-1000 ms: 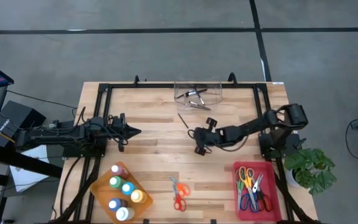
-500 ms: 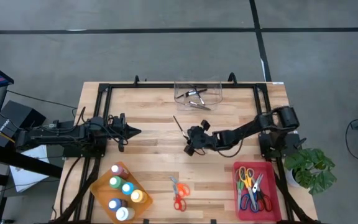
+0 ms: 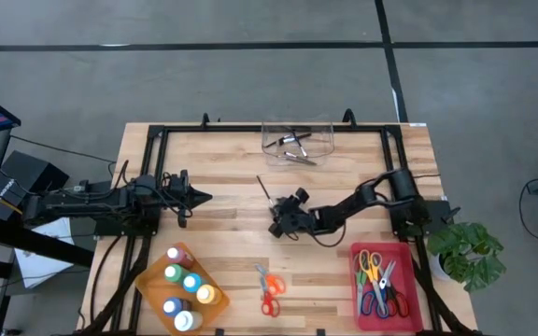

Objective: Pick & Place Paint Supplies
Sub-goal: Put the eyeshadow brush into the transparent bin

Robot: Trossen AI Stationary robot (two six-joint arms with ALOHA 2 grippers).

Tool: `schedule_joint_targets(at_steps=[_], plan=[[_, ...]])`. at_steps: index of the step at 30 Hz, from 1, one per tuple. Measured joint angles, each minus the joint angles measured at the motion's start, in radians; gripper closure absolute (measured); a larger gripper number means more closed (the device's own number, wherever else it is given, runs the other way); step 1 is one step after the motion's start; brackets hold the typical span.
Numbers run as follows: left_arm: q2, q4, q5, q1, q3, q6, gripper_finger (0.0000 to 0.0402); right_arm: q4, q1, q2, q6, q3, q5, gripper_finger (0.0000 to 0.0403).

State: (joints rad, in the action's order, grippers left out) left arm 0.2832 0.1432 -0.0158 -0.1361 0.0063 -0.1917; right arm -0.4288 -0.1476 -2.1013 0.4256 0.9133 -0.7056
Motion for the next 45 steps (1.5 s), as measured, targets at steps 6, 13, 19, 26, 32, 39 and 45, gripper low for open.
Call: schedule_joint_targets(at_steps=[6,13,19,26,32,39,45], plan=[[0.000,0.000,0.000,0.000,0.000,0.000,0.0401,0.009,0.001,-0.055,0.056,0.037,0.007,0.0278],[0.000,0.000,0.000,0.000,0.000,0.000,0.0402,0.054,-0.018,-0.038,0.078,0.036,0.020,0.0389],[0.000,0.000,0.000,0.000,0.000,0.000,0.0402,0.054,-0.033,-0.037,0.106,0.033,0.016,0.0398],[0.000,0.000,0.000,0.000,0.000,0.000,0.0402,0.152,-0.043,0.072,0.068,0.021,0.054,0.0401],[0.000,0.000,0.000,0.000,0.000,0.000,0.0402,0.236,-0.055,0.207,0.050,0.024,0.021,0.0402],[0.000,0.000,0.000,0.000,0.000,0.000,0.0401,0.348,-0.076,0.403,-0.043,0.024,0.006,0.0403],[0.000,0.000,0.000,0.000,0.000,0.000,0.0401,0.481,-0.035,0.627,-0.161,0.026,0.028,0.0403]])
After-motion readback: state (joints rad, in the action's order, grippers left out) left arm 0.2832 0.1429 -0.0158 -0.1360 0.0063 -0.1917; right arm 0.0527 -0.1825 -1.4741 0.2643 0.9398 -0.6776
